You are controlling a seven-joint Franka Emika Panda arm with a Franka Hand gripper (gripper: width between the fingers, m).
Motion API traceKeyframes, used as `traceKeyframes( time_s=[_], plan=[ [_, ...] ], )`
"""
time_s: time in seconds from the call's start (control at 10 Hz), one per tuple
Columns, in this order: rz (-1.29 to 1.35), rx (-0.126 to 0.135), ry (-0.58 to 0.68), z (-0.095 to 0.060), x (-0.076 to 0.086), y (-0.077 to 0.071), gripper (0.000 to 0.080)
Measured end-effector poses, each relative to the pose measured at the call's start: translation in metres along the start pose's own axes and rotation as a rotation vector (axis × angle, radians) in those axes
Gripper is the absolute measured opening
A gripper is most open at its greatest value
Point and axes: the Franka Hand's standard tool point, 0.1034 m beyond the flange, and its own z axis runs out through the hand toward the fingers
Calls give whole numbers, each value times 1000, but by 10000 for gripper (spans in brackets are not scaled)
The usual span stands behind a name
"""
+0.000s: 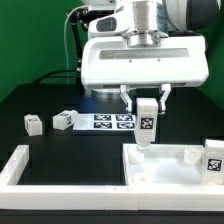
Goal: Assemble square table
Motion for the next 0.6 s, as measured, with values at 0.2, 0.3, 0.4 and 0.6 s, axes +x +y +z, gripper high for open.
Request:
traceKeyframes(
  time_s=[0.2,0.3,0.4,0.6],
  plan=[
    [0,-17,9,8,-5,9,290],
    [6,-16,3,16,-7,9,290],
    [9,-15,3,22,-6,7,290],
    [24,-12,6,28,-3,5,291]
  ],
)
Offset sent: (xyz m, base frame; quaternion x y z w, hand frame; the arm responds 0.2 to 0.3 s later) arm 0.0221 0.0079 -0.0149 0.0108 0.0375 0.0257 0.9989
